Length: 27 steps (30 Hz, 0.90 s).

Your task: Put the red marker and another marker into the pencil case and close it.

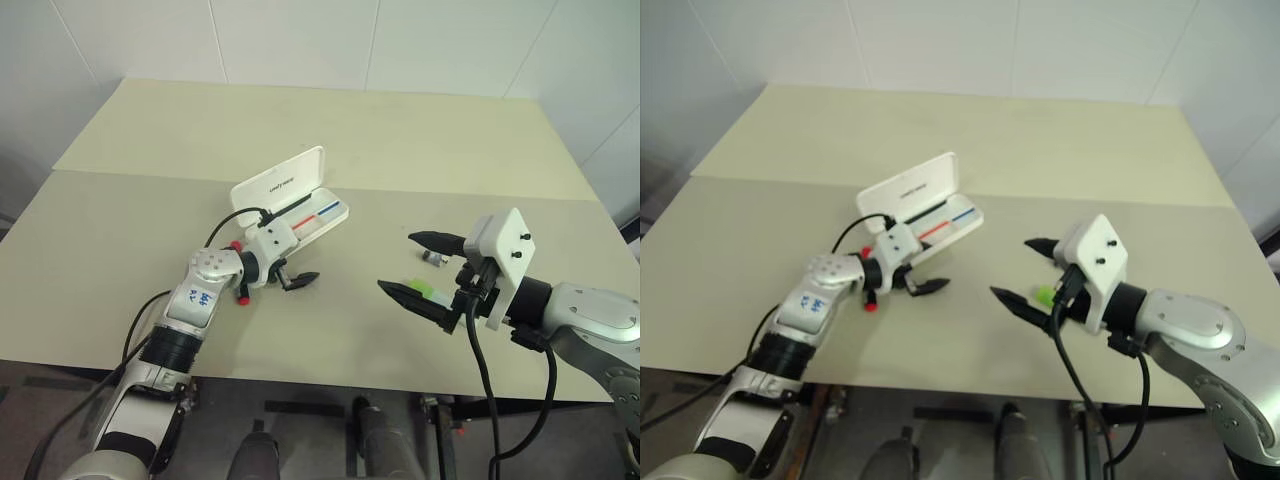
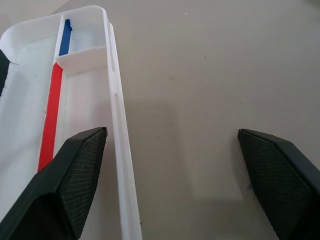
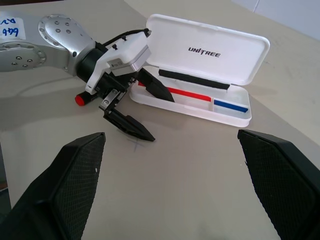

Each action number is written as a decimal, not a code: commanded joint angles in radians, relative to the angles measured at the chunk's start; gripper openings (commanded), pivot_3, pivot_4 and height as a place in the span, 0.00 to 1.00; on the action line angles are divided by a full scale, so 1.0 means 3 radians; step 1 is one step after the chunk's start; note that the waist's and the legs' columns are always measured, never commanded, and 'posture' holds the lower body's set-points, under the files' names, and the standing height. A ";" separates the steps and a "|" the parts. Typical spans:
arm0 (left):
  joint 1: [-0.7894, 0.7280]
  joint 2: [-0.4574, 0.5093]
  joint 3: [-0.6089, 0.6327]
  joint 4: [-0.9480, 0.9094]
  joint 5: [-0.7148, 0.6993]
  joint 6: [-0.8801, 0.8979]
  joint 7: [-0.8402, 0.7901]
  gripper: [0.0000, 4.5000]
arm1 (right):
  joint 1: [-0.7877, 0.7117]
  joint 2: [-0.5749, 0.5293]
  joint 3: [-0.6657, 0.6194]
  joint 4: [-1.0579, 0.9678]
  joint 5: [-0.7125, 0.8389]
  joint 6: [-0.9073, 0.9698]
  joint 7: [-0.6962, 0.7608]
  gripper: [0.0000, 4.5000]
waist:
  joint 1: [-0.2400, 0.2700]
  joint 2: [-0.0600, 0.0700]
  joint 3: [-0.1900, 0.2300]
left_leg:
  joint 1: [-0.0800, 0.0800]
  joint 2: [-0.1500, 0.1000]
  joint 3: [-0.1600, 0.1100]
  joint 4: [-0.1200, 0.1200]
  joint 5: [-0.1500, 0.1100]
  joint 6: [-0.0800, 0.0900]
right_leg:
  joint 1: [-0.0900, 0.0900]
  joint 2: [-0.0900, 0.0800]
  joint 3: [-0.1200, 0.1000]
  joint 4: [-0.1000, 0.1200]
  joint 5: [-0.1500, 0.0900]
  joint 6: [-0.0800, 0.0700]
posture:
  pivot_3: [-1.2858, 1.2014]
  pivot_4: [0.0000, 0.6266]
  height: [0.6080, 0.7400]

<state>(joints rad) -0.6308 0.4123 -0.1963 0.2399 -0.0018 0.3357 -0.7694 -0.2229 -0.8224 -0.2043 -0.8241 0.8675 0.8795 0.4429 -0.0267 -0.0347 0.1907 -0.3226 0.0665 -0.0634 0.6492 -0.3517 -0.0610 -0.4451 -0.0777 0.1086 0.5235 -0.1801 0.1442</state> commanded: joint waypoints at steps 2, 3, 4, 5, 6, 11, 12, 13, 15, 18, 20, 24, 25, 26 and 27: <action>-0.0100 0.0000 -0.0128 -0.0011 0.0104 0.0280 -0.0006 0.99 | 0.0017 -0.0064 -0.0144 -0.0149 0.0081 0.0011 -0.0054 1.00 | 0.0006 0.0000 0.0000 | 0.0000 0.0000 0.0000 0.0000 0.0000 0.0000 | 0.0000 0.0000 0.0000 0.0000 0.0000 0.0000 | 0.52 0.24 1.00; -0.0110 0.0012 -0.0159 -0.0013 0.0129 0.0339 -0.0011 0.99 | 0.0021 -0.0069 -0.0148 -0.0156 0.0087 0.0014 -0.0060 1.00 | 0.0006 0.0000 0.0000 | 0.0000 0.0000 0.0000 0.0000 0.0000 0.0000 | 0.0000 0.0000 0.0000 0.0000 0.0000 0.0000 | 0.52 0.24 1.00; -0.0117 0.0030 -0.0199 -0.0022 0.0154 0.0425 -0.0025 0.99 | 0.0029 -0.0073 -0.0152 -0.0164 0.0095 0.0016 -0.0066 1.00 | 0.0006 0.0000 0.0000 | 0.0001 0.0000 0.0000 0.0000 0.0000 0.0000 | 0.0001 0.0000 0.0000 0.0000 0.0000 0.0000 | 0.52 0.24 1.00; -0.0127 0.0050 -0.0239 -0.0030 0.0182 0.0493 -0.0036 0.99 | 0.0030 -0.0077 -0.0154 -0.0169 0.0102 0.0018 -0.0072 1.00 | 0.0005 0.0000 0.0000 | 0.0001 0.0000 0.0000 0.0000 0.0000 0.0000 | 0.0002 0.0000 0.0000 0.0000 0.0000 0.0000 | 0.52 0.24 1.00; -0.0134 0.0064 -0.0267 -0.0037 0.0198 0.0544 -0.0041 0.99 | 0.0030 -0.0080 -0.0155 -0.0172 0.0108 0.0021 -0.0078 1.00 | 0.0004 0.0000 0.0000 | 0.0002 0.0000 0.0000 0.0001 0.0000 0.0000 | 0.0003 0.0000 0.0000 0.0000 0.0000 0.0000 | 0.52 0.24 1.00; -0.0179 0.0120 -0.0403 -0.0070 0.0270 0.0828 -0.0042 0.90 | 0.0007 -0.0094 -0.0143 -0.0167 0.0124 0.0023 -0.0100 1.00 | -0.0005 0.0000 -0.0001 | 0.0006 0.0000 0.0000 0.0001 0.0000 0.0000 | 0.0004 0.0000 0.0000 0.0001 0.0000 0.0000 | 0.52 0.24 1.00; -0.0183 0.0122 -0.0409 -0.0070 0.0276 0.0837 -0.0030 0.85 | -0.0004 -0.0097 -0.0136 -0.0159 0.0122 0.0022 -0.0102 1.00 | -0.0005 0.0000 -0.0001 | 0.0006 0.0000 0.0000 0.0001 0.0000 0.0000 | 0.0005 0.0000 0.0000 0.0001 0.0000 0.0000 | 0.52 0.24 1.00; -0.0181 0.0121 -0.0411 -0.0078 0.0272 0.0842 -0.0021 0.78 | -0.0002 -0.0101 -0.0138 -0.0158 0.0122 0.0018 -0.0102 1.00 | -0.0005 0.0000 -0.0001 | 0.0006 0.0000 0.0000 0.0001 0.0000 0.0000 | 0.0005 0.0000 0.0000 0.0001 0.0000 0.0000 | 0.52 0.24 1.00; -0.0188 0.0114 -0.0413 -0.0071 0.0258 0.0856 -0.0014 0.64 | -0.0001 -0.0107 -0.0139 -0.0155 0.0123 0.0015 -0.0103 1.00 | -0.0005 0.0000 -0.0001 | 0.0007 0.0000 0.0000 0.0001 0.0000 0.0000 | 0.0005 0.0000 0.0000 0.0001 0.0000 0.0000 | 0.52 0.24 1.00; -0.0200 0.0113 -0.0417 -0.0080 0.0253 0.0892 0.0004 0.44 | -0.0007 -0.0112 -0.0137 -0.0150 0.0121 0.0013 -0.0106 1.00 | -0.0006 0.0000 -0.0001 | 0.0008 0.0000 0.0000 0.0001 0.0000 0.0000 | 0.0005 0.0000 0.0000 0.0001 0.0000 -0.0001 | 0.52 0.24 1.00; -0.0224 0.0104 -0.0412 -0.0065 0.0253 0.0893 0.0016 0.30 | -0.0015 -0.0115 -0.0133 -0.0137 0.0114 0.0008 -0.0104 1.00 | -0.0006 0.0000 -0.0001 | 0.0009 0.0000 0.0000 0.0000 0.0000 0.0000 | 0.0005 0.0000 0.0000 0.0001 0.0000 -0.0001 | 0.52 0.24 1.00; -0.0288 0.0080 -0.0384 0.0006 0.0255 0.0841 0.0029 0.00 | -0.0036 -0.0115 -0.0122 -0.0117 0.0103 0.0000 -0.0102 1.00 | -0.0005 0.0001 -0.0001 | 0.0008 0.0000 0.0000 -0.0002 -0.0001 0.0002 | 0.0005 0.0000 0.0000 -0.0002 0.0000 -0.0001 | 0.52 0.24 1.00; -0.0313 0.0065 -0.0361 0.0037 0.0242 0.0799 0.0030 0.00 | -0.0037 -0.0113 -0.0123 -0.0116 0.0103 -0.0001 -0.0102 1.00 | -0.0003 0.0001 -0.0001 | 0.0008 -0.0001 0.0000 -0.0002 -0.0002 0.0003 | 0.0005 0.0000 0.0000 -0.0001 0.0000 -0.0001 | 0.52 0.24 1.00; -0.0337 0.0050 -0.0337 0.0068 0.0225 0.0733 0.0023 0.00 | -0.0038 -0.0113 -0.0125 -0.0113 0.0104 0.0000 -0.0100 1.00 | -0.0001 0.0001 -0.0001 | 0.0008 -0.0001 0.0000 -0.0002 -0.0002 0.0003 | 0.0005 0.0000 0.0000 -0.0001 0.0000 -0.0001 | 0.52 0.24 1.00; -0.0361 0.0040 -0.0319 0.0099 0.0210 0.0658 0.0009 0.00 | -0.0040 -0.0111 -0.0126 -0.0109 0.0108 0.0001 -0.0098 1.00 | 0.0000 0.0001 -0.0001 | 0.0008 -0.0001 0.0000 -0.0001 -0.0002 0.0003 | 0.0005 0.0000 0.0000 -0.0001 0.0000 -0.0001 | 0.52 0.24 1.00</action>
<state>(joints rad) -0.7432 0.4333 -0.2725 0.2253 0.0604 0.5457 -0.7469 -0.2244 -0.8486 -0.2076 -0.8374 0.8908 0.8946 0.4207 -0.0266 -0.0343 0.1903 -0.3203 0.0663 -0.0635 0.6490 -0.3522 -0.0601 -0.4435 -0.0776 0.1086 0.5231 -0.1801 0.1440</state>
